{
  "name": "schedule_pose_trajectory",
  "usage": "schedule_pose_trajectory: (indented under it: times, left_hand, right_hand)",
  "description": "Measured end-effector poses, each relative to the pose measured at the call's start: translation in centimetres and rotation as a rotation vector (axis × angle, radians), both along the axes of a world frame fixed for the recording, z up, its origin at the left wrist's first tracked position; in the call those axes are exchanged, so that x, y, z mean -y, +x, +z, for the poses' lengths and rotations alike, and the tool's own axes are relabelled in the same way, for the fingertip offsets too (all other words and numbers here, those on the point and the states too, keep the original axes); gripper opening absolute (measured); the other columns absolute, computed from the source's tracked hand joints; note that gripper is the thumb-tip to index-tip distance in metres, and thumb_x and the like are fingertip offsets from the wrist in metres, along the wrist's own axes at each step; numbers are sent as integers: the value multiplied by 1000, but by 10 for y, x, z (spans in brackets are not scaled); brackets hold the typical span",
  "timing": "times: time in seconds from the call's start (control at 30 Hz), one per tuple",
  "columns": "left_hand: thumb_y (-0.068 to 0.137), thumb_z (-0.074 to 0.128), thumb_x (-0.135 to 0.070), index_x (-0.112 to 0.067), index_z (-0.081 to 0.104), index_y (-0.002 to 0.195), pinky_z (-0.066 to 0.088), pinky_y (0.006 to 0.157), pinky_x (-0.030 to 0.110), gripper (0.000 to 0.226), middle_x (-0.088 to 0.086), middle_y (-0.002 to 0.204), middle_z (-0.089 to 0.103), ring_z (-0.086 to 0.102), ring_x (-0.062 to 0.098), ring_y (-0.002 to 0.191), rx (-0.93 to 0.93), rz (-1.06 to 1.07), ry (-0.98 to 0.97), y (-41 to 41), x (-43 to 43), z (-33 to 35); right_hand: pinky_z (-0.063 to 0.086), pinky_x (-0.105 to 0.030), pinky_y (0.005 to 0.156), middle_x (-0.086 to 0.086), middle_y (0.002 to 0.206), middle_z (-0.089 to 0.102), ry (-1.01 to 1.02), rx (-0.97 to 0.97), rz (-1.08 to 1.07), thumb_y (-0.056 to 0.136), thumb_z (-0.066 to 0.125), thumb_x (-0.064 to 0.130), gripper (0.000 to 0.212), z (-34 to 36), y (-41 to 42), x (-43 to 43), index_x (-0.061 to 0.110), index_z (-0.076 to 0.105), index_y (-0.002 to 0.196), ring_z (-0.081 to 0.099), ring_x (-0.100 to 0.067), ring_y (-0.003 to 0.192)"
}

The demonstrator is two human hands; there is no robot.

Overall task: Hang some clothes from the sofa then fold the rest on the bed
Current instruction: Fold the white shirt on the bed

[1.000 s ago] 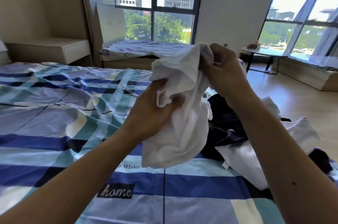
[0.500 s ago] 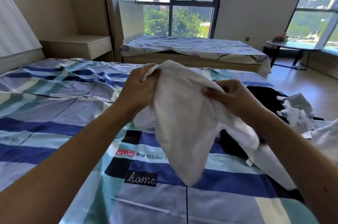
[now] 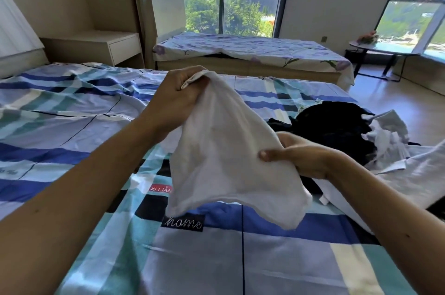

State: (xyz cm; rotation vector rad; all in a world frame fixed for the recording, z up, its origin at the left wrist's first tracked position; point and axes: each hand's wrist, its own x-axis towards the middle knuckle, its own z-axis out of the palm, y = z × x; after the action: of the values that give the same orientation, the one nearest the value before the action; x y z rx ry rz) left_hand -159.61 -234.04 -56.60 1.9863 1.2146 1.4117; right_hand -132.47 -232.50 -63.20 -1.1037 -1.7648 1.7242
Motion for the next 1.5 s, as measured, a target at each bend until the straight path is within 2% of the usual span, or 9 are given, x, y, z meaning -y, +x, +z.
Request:
schedule_pose_trajectory:
  times: [0.2,0.4,0.67,0.83,0.97,1.1,1.27,1.37,1.5]
  left_hand:
    - [105,44,-13,-17,70,92,42,73,26,30,1,86,63,54,7,82,-42,-24,-23,-8,-10,-7]
    - [103,47,-21,1,63,88,34,61,28,31,4,73,53,45,6,67,-95,62,10,-21,-37,-3]
    - [101,47,-22,-5,68,101,43,75,23,27,3,89,64,57,5,81,-318,10,382,-40,-20,34]
    - [89,68,-18,-41,69,93,48,84,26,23,-11,102,62,62,9,96,-666,-261,-176,-69,-3,-70]
    - [71,74,-63,-52,64,103,51,94,29,36,-18,113,61,59,-1,104,-1051,-358,-682,-66,15,-143]
    - [86,71,-52,-29,58,129,50,89,23,51,-13,116,63,61,8,102,-905,-311,-661,-46,25,-165]
    - [84,75,-48,-28,35,149,43,82,16,79,-1,123,58,58,14,103,-736,-200,-668,-19,29,-183]
    - [76,81,-51,-25,24,153,46,99,28,99,-3,131,55,56,18,114,-644,-138,-769,-13,28,-183]
    - [82,82,-24,-37,63,99,49,69,27,28,-4,84,64,56,9,74,-469,-441,-883,-19,26,-168]
  right_hand:
    - [51,-48,104,-2,125,71,-125,283,80,70,90,20,68,-2,-6,-8,24,61,131,67,-24,117]
    - [57,-38,79,-17,99,75,400,78,-539,86,76,12,13,6,-14,-24,13,71,98,70,-29,84]
    - [45,-24,65,-11,90,58,729,-46,-555,73,83,17,30,28,-5,-26,9,61,92,54,-15,78]
    - [51,-31,97,2,127,67,279,234,-21,70,88,33,44,-16,18,-12,16,70,106,64,-20,117]
    - [57,-39,88,-17,124,65,-67,292,117,83,82,19,18,-63,15,0,20,64,88,66,-24,107]
    - [56,-30,70,-5,97,60,32,498,-179,78,86,21,44,-93,-5,4,13,56,109,61,-15,84]
    - [52,-31,66,-8,115,60,-33,475,-341,63,94,31,85,-122,-25,2,21,43,131,63,-20,88]
    - [47,-26,58,-5,88,64,-18,443,-341,70,88,14,50,-125,-37,2,12,60,111,61,-16,74]
    - [35,-23,52,-2,65,54,2,345,127,76,75,3,16,-102,-38,15,16,68,71,46,-13,59]
